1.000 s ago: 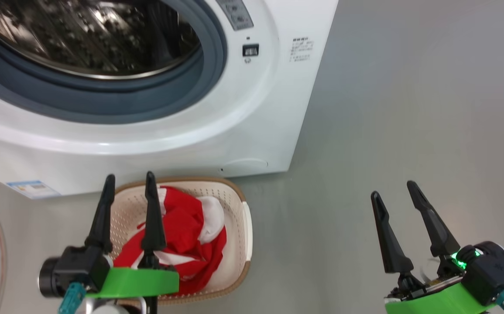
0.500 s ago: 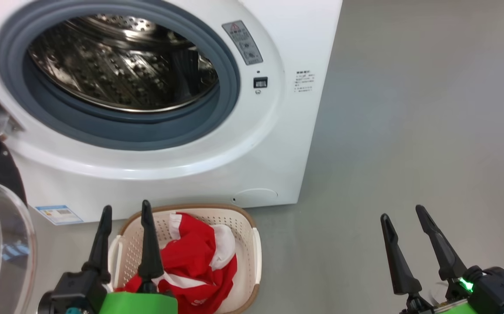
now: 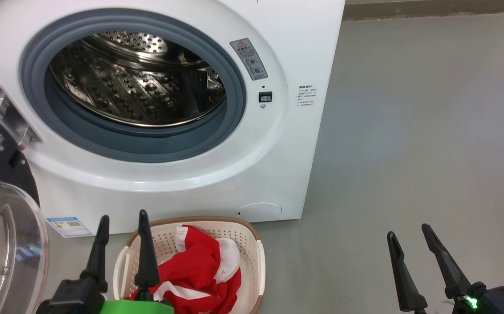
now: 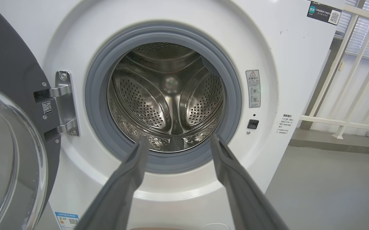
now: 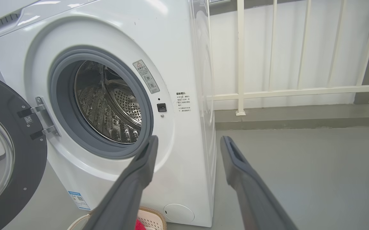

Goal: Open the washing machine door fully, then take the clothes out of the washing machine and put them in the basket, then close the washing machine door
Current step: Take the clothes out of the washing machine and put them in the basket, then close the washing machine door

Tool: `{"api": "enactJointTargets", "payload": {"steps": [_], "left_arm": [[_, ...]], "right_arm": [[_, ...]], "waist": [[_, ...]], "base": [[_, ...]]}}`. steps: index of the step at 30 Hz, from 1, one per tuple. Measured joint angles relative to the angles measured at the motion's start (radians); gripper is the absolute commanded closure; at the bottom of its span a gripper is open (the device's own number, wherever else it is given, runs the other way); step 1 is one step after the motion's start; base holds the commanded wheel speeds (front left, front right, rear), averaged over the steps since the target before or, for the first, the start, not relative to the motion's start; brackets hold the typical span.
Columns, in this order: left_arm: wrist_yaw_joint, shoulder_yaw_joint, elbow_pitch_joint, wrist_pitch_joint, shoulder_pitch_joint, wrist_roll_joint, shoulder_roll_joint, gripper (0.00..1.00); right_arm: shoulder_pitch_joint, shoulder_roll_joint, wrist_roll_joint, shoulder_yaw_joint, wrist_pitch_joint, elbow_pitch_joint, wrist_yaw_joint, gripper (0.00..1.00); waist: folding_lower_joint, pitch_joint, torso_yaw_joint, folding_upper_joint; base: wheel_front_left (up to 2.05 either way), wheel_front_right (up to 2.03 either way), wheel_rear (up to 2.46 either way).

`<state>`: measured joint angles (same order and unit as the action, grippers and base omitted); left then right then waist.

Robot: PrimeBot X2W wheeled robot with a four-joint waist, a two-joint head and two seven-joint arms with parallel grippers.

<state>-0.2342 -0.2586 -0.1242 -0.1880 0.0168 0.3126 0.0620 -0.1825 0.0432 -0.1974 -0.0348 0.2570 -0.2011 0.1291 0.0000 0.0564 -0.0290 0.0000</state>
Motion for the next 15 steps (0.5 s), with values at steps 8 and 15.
{"api": "enactJointTargets", "payload": {"steps": [8, 15], "left_arm": [[0.001, -0.010, 0.012, -0.009, 0.002, 0.000, 0.001, 0.00], [0.006, -0.016, 0.007, -0.020, 0.003, 0.013, 0.004, 0.00]], "right_arm": [[-0.004, 0.000, 0.000, 0.003, 0.000, 0.001, 0.000, 0.00], [-0.008, -0.001, -0.005, 0.004, 0.000, 0.001, 0.000, 0.00]], "waist": [[0.0000, -0.014, -0.001, 0.0000], [0.0000, -0.019, 0.000, 0.0000]], "base": [[0.00, 0.00, 0.00], [0.00, 0.00, 0.00]]}}
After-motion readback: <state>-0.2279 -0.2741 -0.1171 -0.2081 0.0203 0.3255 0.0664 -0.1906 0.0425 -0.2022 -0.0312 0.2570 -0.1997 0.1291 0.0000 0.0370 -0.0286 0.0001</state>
